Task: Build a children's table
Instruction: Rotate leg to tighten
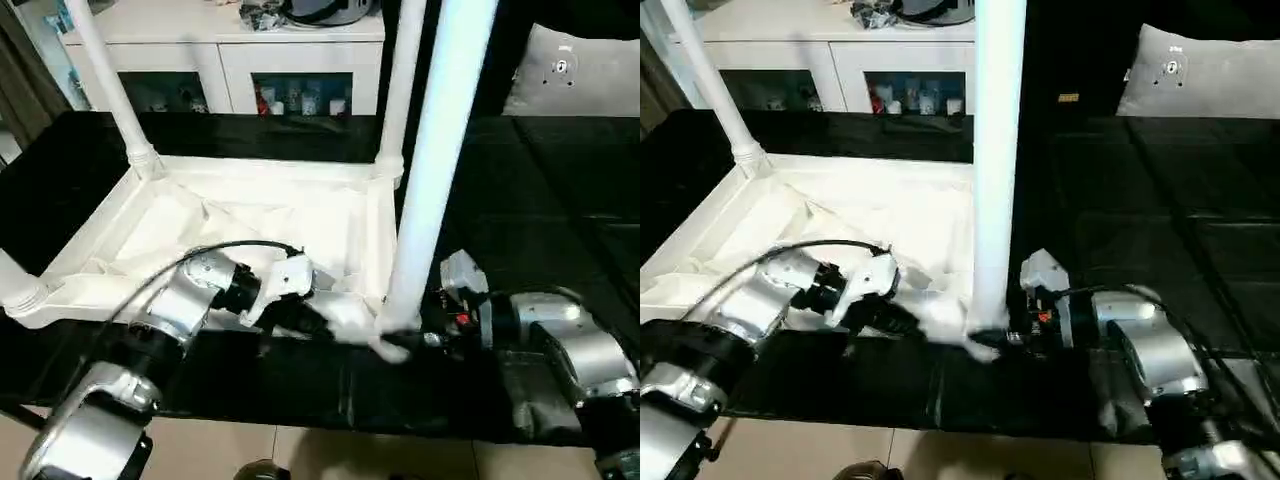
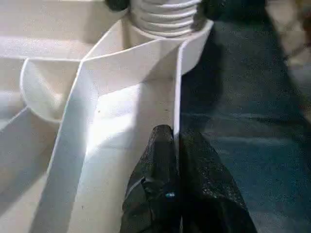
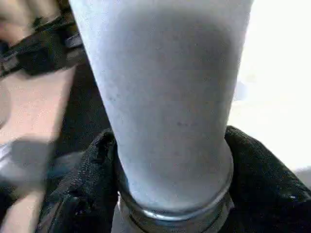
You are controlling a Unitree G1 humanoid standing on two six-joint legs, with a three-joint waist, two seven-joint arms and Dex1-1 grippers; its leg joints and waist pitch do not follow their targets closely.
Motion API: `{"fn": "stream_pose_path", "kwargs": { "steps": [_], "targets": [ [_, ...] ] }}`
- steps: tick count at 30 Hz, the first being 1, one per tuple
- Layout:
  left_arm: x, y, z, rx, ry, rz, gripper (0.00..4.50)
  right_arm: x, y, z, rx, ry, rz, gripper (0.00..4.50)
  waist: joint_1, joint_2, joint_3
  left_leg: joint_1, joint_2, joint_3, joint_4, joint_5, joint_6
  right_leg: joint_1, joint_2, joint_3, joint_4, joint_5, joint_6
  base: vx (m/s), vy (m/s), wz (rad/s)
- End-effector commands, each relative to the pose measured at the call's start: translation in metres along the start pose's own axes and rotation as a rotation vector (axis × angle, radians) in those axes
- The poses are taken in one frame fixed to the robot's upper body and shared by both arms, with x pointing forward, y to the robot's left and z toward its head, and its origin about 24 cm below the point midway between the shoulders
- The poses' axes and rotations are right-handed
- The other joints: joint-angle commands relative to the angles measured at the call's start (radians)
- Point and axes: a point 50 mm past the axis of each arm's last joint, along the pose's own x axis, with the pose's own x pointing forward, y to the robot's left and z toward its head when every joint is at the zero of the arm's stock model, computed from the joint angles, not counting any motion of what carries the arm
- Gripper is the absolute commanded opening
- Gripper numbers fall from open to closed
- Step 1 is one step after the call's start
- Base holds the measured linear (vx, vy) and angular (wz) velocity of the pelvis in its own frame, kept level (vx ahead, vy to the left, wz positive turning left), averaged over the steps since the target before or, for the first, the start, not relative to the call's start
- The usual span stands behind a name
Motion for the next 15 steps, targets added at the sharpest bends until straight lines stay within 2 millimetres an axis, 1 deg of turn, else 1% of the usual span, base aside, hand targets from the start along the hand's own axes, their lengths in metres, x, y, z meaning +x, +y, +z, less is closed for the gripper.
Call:
{"fn": "stream_pose_path", "kwargs": {
  "steps": [1, 2, 3, 4, 5, 6, 7, 8, 9, 10, 11, 12, 15],
  "targets": [
    [0.011, 0.007, 0.029, -0.002, -0.127, 0.116, 0.00, 0.020, 0.002, 0.003, 0.032, -0.044, -0.051, 2.72, -0.006, -0.022, -0.076, 0.015, 0.049, -0.015, -0.073, -0.200, 0.060, 0.056, -0.063, 0.042, -0.069, -0.382, -0.180, 0.000, 0.000, 0.00],
    [0.017, 0.007, 0.034, -0.033, -0.148, 0.156, 0.00, 0.028, -0.001, 0.004, 0.049, -0.049, -0.117, 2.72, -0.018, -0.031, -0.076, 0.011, 0.047, -0.017, -0.073, -0.197, 0.052, 0.061, -0.063, 0.040, -0.068, -0.397, -0.170, 0.000, 0.000, 0.00],
    [0.020, 0.007, 0.037, -0.052, -0.159, 0.181, 0.00, 0.033, -0.003, 0.004, 0.061, -0.051, -0.159, 2.72, -0.023, -0.035, -0.076, 0.009, 0.044, -0.016, -0.073, -0.197, 0.053, 0.063, -0.063, 0.039, -0.073, -0.410, -0.161, 0.000, 0.000, 0.00],
    [0.031, 0.005, 0.044, -0.107, -0.186, 0.237, 0.00, 0.049, -0.009, 0.011, 0.135, -0.104, -0.290, 2.72, -0.034, -0.035, -0.075, 0.006, 0.044, -0.017, -0.074, -0.197, 0.050, 0.064, -0.062, 0.038, -0.070, -0.408, -0.155, 0.000, 0.000, 0.00],
    [0.035, 0.004, 0.046, -0.125, -0.191, 0.256, 0.00, 0.054, -0.011, 0.013, 0.163, -0.118, -0.333, 2.72, -0.053, -0.034, -0.072, 0.004, 0.041, -0.017, -0.075, -0.209, 0.046, 0.060, -0.060, 0.035, -0.078, -0.425, -0.155, 0.000, 0.000, 0.00],
    [0.038, 0.004, 0.048, -0.139, -0.194, 0.278, 0.00, 0.058, -0.014, 0.014, 0.182, -0.123, -0.384, 2.72, -0.056, -0.034, -0.075, 0.009, 0.039, -0.016, -0.072, -0.214, 0.042, 0.061, -0.062, 0.034, -0.079, -0.438, -0.149, 0.000, 0.000, 0.00],
    [0.040, 0.004, 0.049, -0.146, -0.196, 0.305, 0.00, 0.060, -0.016, 0.015, 0.187, -0.121, -0.426, 2.72, -0.068, -0.036, -0.074, 0.006, 0.035, -0.016, -0.070, -0.208, 0.046, 0.060, -0.061, 0.035, -0.081, -0.440, -0.146, 0.000, 0.000, 0.00],
    [0.044, 0.005, 0.052, -0.158, -0.203, 0.360, 0.00, 0.063, -0.020, 0.015, 0.189, -0.107, -0.501, 2.72, -0.073, -0.034, -0.074, 0.007, 0.033, -0.013, -0.068, -0.208, 0.053, 0.058, -0.059, 0.035, -0.087, -0.450, -0.139, 0.000, 0.000, 0.00],
    [0.046, 0.006, 0.054, -0.162, -0.206, 0.383, 0.00, 0.064, -0.022, 0.015, 0.192, -0.103, -0.535, 2.72, -0.074, -0.033, -0.074, 0.010, 0.034, -0.013, -0.067, -0.206, 0.055, 0.056, -0.058, 0.036, -0.088, -0.450, -0.138, 0.000, 0.000, 0.00],
    [0.048, 0.006, 0.055, -0.163, -0.207, 0.399, 0.00, 0.065, -0.024, 0.015, 0.195, -0.101, -0.560, 2.72, -0.074, -0.034, -0.076, 0.010, 0.031, -0.011, -0.065, -0.197, 0.062, 0.055, -0.057, 0.036, -0.090, -0.446, -0.133, 0.000, 0.000, 0.00],
    [0.051, 0.006, 0.059, -0.169, -0.217, 0.434, 0.00, 0.066, -0.027, 0.016, 0.197, -0.096, -0.621, 2.72, -0.073, -0.034, -0.078, 0.007, 0.032, -0.011, -0.065, -0.181, 0.068, 0.058, -0.056, 0.036, -0.086, -0.424, -0.135, 0.000, 0.000, 0.00],
    [0.052, 0.005, 0.062, -0.173, -0.222, 0.451, 0.00, 0.067, -0.028, 0.017, 0.189, -0.090, -0.651, 2.72, -0.072, -0.033, -0.078, 0.008, 0.033, -0.011, -0.065, -0.175, 0.071, 0.056, -0.055, 0.037, -0.086, -0.413, -0.136, 0.000, 0.000, 0.00],
    [0.052, 0.004, 0.065, -0.153, -0.211, 0.452, 0.00, 0.069, -0.028, 0.022, 0.176, -0.135, -0.647, 2.72, -0.068, -0.032, -0.084, 0.005, 0.037, -0.011, -0.064, -0.142, 0.091, 0.058, -0.053, 0.040, -0.072, -0.314, -0.161, 0.000, 0.000, 0.00]
  ]
}}
